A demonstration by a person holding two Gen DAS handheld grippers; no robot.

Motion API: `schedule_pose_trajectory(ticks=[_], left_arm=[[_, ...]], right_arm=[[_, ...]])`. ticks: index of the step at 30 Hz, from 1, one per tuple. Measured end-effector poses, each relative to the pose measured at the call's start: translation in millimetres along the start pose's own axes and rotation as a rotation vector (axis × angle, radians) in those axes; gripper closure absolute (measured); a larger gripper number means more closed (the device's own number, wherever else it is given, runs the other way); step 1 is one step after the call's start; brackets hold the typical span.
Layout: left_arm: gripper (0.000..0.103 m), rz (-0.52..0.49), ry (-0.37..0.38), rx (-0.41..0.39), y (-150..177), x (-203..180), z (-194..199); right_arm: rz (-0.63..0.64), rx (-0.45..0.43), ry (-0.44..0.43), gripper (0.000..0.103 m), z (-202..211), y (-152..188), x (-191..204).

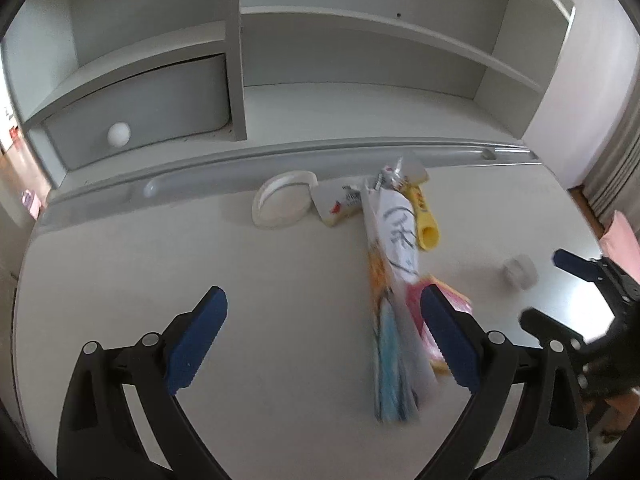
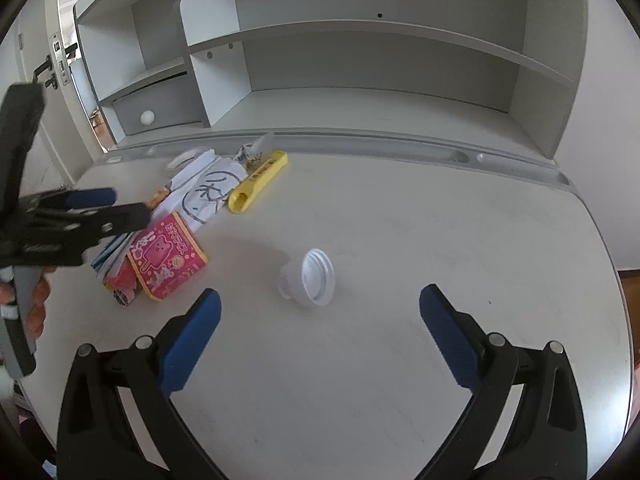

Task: Collect trash
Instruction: 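Return both grippers to the desk toward the remaining trash, then grasp the white printed wrapper with the left gripper while the right grasps the white cup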

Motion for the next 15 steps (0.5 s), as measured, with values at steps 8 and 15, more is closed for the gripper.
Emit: schedule_pose_trajectory(ticks=[8,15], left_arm=[[0.009,-0.142,-0.009,0.065,4,-32,-30],[0.08,-0.203,-0.001,0.013,7,-40,-24]], right_arm=[[0.017,0.019,-0.005,0.01,-11,-8,0],[0.03,0.053,-0.034,0.048,-24,-12,1]])
Point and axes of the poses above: each gripper's, at about its wrist camera, not at the fingertips, and z roughly against the way its jaws point, x to its left, y to its underside, the point moved 4 cm from there along -z, roughly the way its jaws point, and after that the axes turned 6 degrees about z, right-handed, at the moved point
